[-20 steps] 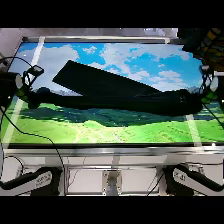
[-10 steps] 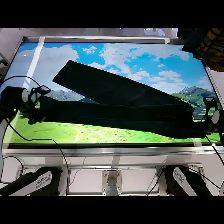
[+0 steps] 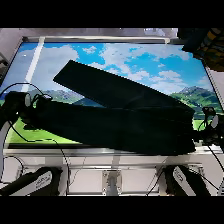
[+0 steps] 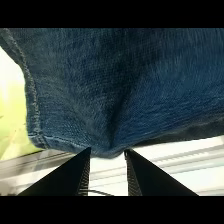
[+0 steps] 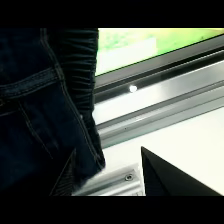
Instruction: Fold the clothes and pants, and hang the long-sleeved shirts on hangers.
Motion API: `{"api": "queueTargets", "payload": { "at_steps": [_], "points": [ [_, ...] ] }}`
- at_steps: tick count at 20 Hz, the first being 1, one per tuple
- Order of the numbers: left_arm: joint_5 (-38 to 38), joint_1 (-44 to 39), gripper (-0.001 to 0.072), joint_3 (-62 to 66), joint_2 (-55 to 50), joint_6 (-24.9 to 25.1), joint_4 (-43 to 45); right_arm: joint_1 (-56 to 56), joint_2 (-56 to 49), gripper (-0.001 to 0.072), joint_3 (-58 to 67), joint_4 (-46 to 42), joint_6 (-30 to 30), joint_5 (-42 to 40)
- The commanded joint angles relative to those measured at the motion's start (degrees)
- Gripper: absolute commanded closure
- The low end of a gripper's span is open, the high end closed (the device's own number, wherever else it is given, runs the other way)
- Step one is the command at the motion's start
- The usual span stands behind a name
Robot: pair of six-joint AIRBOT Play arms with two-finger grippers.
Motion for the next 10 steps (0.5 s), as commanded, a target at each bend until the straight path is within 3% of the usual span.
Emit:
{"api": "queueTargets", "payload": {
  "at_steps": [1,2,4,6,7,10],
  "points": [
    [-0.07,0.00,0.0436,-0.17,-0.07,0.81,-0.42,-0.11,0.02,0.0253,-0.11,0.07,-1.31,2.45],
    [-0.02,0.00,0.0396,-0.17,-0.07,0.81,-0.39,-0.11,0.02,0.0252,-0.09,0.04,-1.40,2.69],
    [0.31,0.00,0.0391,-0.17,-0.07,0.81,-0.39,-0.11,0.02,0.0253,-0.09,0.04,-1.40,3.08],
    [1.64,0.00,0.0299,0.00,0.04,0.76,0.11,-0.11,0.04,0.0253,-0.07,0.13,-1.36,2.08],
    [2.38,0.02,0.0299,0.68,0.07,0.48,0.04,-0.11,0.04,0.0253,-0.07,0.17,-1.36,1.31],
    [9.84,0.02,0.0284,6.64,0.02,-8.22,-1.92,-0.09,0.04,0.0253,-0.07,1.11,-0.07,-2.36]
  ]
}}
